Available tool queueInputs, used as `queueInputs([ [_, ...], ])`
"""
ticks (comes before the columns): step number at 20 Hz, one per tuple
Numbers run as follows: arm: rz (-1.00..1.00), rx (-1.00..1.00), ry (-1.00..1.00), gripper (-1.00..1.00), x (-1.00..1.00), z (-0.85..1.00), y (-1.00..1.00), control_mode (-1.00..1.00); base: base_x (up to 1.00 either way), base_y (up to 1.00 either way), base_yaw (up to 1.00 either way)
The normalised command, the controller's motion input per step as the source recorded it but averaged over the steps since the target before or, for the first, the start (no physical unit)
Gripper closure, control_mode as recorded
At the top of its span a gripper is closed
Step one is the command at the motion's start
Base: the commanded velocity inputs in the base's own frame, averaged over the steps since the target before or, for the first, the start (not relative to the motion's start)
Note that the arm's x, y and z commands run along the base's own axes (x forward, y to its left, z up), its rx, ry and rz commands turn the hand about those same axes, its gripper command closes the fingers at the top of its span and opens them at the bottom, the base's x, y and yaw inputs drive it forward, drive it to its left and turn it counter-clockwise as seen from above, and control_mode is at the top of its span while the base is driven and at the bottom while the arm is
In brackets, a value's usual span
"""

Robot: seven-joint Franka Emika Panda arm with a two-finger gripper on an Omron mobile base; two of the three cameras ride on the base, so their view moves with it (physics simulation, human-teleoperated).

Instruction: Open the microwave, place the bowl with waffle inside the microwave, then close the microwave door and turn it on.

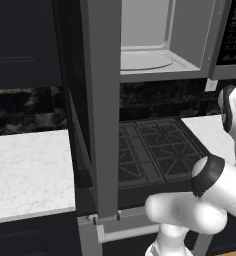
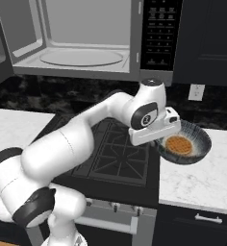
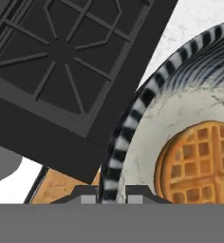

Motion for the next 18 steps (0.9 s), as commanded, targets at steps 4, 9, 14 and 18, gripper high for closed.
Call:
queueInputs([
  [4,0.34,-0.01,-0.08,1.00,-0.14,0.55,0.63,-1.00,0.00,0.00,0.00],
  [9,0.46,-0.07,-0.05,1.00,-0.35,0.83,0.75,-1.00,0.00,0.00,0.00],
  [14,0.49,-0.02,-0.13,1.00,-0.31,0.85,0.81,-1.00,0.00,0.00,0.00],
  [18,0.44,0.00,-0.19,1.00,-0.30,0.69,0.84,-1.00,0.00,0.00,0.00],
])
